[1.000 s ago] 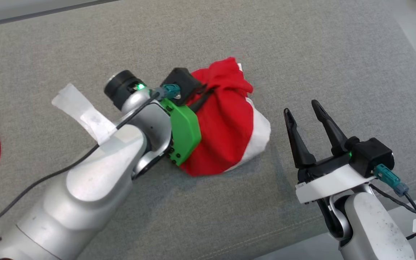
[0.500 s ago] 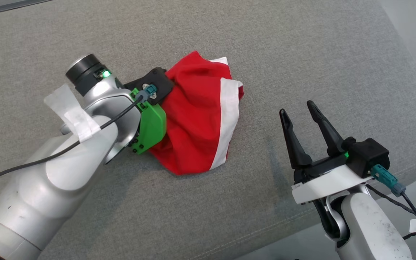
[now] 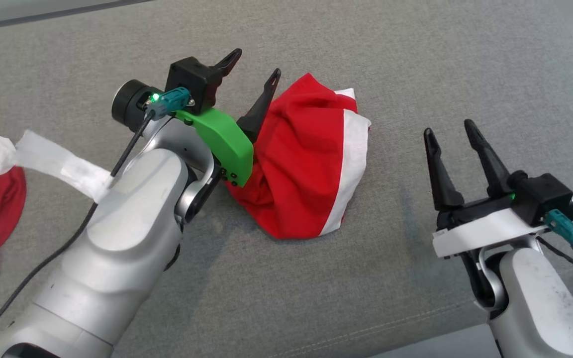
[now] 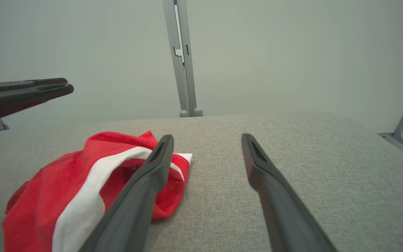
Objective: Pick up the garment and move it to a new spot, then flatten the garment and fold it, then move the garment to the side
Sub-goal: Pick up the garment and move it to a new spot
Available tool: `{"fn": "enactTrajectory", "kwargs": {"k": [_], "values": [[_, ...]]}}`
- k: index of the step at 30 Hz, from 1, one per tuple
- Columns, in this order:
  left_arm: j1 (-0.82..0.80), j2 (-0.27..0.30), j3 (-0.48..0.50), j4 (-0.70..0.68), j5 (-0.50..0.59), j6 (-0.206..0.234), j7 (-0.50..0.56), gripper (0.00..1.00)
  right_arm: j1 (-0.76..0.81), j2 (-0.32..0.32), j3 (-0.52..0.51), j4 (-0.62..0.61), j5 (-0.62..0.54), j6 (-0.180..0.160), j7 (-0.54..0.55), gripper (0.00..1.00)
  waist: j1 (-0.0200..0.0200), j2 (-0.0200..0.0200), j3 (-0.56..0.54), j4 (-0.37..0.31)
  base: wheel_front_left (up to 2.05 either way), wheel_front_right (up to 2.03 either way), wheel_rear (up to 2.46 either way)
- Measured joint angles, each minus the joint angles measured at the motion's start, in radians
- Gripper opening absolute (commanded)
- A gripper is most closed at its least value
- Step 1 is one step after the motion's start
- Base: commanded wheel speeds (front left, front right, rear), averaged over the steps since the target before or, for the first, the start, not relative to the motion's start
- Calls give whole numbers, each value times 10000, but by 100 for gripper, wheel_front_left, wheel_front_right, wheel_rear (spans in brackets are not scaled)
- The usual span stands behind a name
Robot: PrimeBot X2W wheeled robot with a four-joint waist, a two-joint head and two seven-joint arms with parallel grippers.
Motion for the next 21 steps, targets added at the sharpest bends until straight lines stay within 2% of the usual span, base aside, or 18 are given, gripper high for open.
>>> {"fn": "enactTrajectory", "kwargs": {"k": [6, 12, 21], "values": [[914, -295, 393, -506, -614, 257, -552, 100, -392, -803, -384, 869, -341, 6, 0, 100, 0, -1, -250, 492, 0, 0, 0], [2453, -493, -50, -874, -1212, 261, -500, 100, -418, -1638, -489, 2105, -713, 100, 2, 100, 0, 0, -452, 1124, 0, 0, 0], [3776, -437, -859, -1540, -1599, 96, 4, 100, -1428, -1751, 140, 3266, -938, 410, 56, 100, 0, 0, -582, 2190, 0, 0, 0]]}}
